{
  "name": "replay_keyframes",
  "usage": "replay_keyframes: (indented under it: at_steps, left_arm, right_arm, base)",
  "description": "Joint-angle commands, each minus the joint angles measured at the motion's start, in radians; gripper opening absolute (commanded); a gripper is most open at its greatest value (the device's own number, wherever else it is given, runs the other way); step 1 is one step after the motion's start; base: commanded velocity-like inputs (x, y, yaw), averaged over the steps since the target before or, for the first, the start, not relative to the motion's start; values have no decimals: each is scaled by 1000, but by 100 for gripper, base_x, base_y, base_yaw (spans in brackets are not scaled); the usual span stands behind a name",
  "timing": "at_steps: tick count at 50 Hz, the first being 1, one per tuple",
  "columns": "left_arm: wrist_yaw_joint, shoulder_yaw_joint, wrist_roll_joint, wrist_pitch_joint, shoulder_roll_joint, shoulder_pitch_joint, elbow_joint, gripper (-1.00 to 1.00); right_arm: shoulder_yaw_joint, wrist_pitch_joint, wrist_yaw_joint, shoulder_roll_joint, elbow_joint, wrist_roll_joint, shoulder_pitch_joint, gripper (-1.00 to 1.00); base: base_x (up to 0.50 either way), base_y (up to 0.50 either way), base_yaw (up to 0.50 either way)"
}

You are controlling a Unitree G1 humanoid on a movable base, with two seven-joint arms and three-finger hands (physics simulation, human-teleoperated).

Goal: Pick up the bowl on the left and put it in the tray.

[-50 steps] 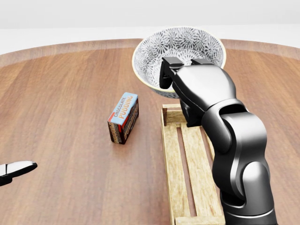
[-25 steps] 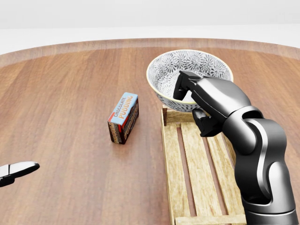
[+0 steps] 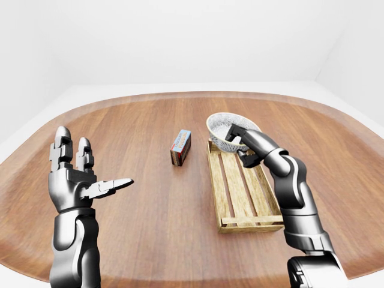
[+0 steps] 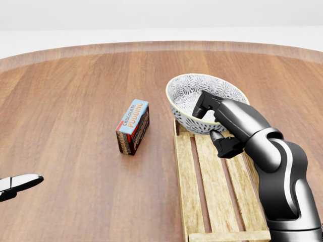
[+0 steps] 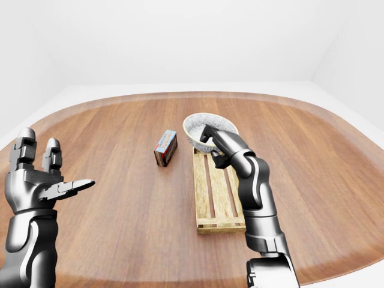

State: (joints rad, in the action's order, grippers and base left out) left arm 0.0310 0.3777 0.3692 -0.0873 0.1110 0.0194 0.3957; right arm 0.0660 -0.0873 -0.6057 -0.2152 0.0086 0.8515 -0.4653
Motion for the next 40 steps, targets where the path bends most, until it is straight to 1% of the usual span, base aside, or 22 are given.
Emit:
replay_keyframes:
  at_steps: [1,12,19,40]
  left_arm:
    - [0,1,1,0,0,-1,-4,100]
    - [1,5,3,0,2,0,-1,100]
    - [-1,1,-1,0,-1,2,3,100]
    - [-1,1,-1,0,0,-1,-3,100]
  right_arm:
    - [8,0,98,-10,104,-52,-5,-100]
    - [8,0,155,-18,178,-85,-7,-100]
    - [2,0,168,-19,190,-81,-2,-100]
    - [-10,0,243,-18,276,-5,-13,-100]
  base:
    - [0,0,0]
    - [0,0,0]
    - [0,0,0]
    - [0,0,0]
